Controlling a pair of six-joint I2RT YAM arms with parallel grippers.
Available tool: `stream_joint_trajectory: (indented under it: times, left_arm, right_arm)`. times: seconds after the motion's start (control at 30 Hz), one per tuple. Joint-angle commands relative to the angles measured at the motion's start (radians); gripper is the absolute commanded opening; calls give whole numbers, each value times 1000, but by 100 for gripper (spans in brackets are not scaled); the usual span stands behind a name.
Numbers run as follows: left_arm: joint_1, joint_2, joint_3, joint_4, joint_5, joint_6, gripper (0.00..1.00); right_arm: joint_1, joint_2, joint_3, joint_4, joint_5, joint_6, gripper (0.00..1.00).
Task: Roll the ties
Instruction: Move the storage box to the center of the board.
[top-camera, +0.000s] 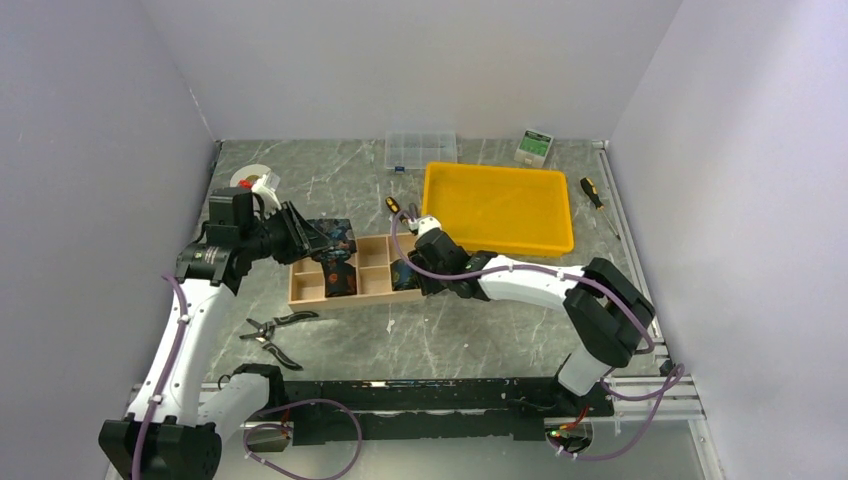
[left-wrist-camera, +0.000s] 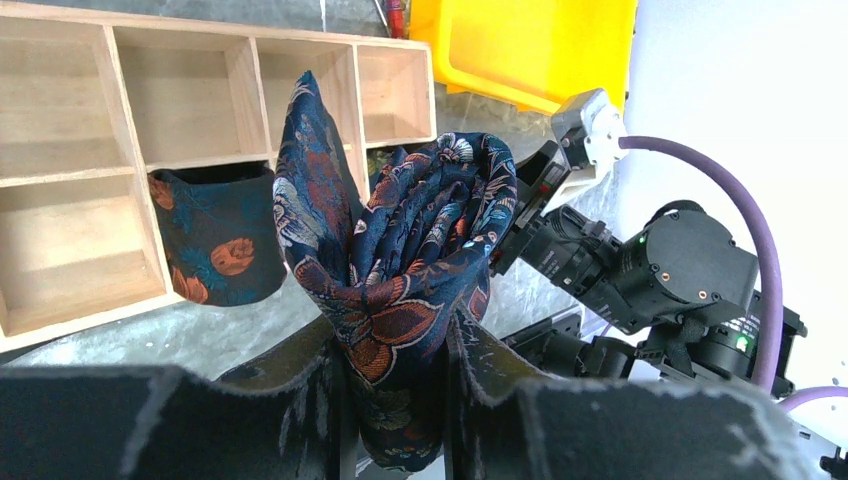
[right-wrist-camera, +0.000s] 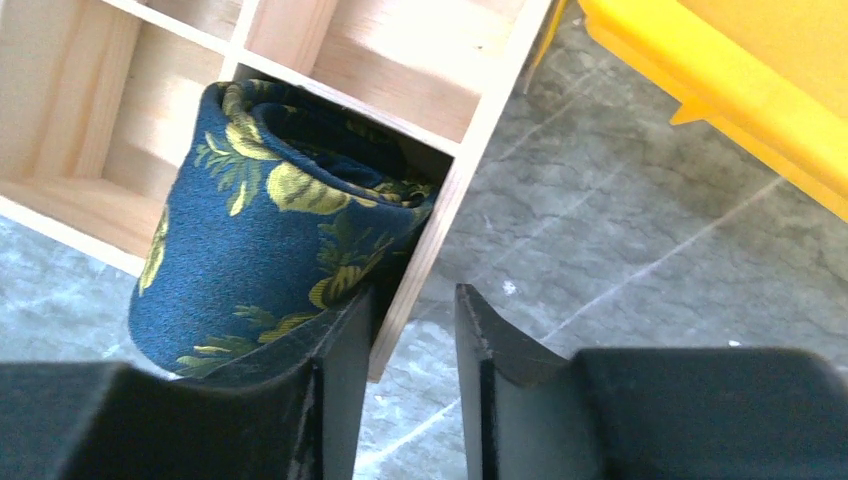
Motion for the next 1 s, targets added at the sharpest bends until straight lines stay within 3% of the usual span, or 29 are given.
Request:
stream_joint_trajectory:
  times: [0.0,0.07,0.2,0.3,0.53,0.73,0.97]
  left_arm:
    - [5,16,-5,79,60,-19,3]
    - [5,24,-10,90,64,-25,3]
    - [4,34,-31,121,74,-35,3]
    - [4,51,-50,169,97,-53,3]
    - [-13,123,-78,296,181,-126,3]
    - [-143,185,-82,375,196,-161,3]
    - [-145,232,-13,364,185,-137,3]
  right_arm:
    - [5,-44,18,-176,72,18,43]
    - [5,-86,37,-194,113,28,49]
    - [6,-187,76,-227,168,31,71]
    - [2,-260,98,-250,197,34,77]
    - [-29,-423,-45,-118,163,60,79]
    - [-101,-454,-168,-47,88,108,77]
    - [-127,-473,-254,48,13,142,76]
